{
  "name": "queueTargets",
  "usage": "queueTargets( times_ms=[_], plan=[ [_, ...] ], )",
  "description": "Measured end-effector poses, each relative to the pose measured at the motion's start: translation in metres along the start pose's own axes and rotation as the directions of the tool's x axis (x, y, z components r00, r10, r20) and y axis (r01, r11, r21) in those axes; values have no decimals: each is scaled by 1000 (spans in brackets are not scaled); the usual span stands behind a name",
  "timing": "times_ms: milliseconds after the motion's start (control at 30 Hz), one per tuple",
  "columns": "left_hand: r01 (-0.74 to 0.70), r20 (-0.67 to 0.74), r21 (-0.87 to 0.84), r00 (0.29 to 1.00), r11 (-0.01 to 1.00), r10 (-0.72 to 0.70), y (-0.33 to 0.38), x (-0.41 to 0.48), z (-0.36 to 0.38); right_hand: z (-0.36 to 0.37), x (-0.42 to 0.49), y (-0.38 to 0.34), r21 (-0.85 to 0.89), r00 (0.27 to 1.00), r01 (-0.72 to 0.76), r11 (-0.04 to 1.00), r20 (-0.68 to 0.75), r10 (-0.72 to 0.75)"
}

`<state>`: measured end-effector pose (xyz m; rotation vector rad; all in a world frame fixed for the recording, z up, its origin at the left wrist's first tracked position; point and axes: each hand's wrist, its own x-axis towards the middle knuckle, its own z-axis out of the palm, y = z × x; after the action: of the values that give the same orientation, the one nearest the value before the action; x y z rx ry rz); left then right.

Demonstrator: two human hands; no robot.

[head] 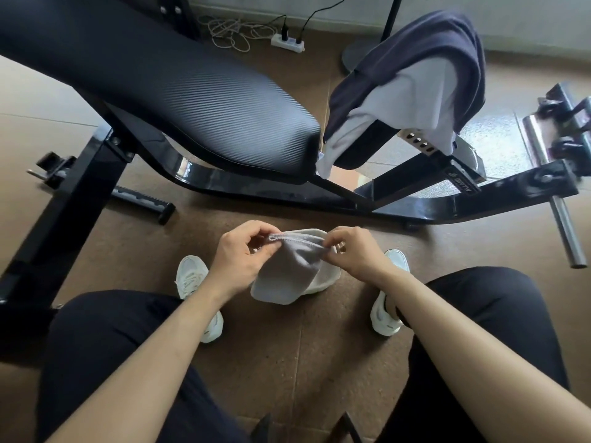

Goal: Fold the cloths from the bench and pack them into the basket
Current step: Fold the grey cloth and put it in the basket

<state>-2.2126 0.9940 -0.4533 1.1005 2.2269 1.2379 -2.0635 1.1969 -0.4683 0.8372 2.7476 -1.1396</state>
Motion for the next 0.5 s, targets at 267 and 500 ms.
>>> queueTargets(
  times_ms=[267,500],
  plan=[
    [117,-60,98,992,988,-112,-16,7,-11,-19,-10,-12,283,994,77,956,-100,-50],
    [161,11,101,987,982,-163,-10,7,-12,-25,-11,-16,431,991,107,896,-124,-58]
  ],
)
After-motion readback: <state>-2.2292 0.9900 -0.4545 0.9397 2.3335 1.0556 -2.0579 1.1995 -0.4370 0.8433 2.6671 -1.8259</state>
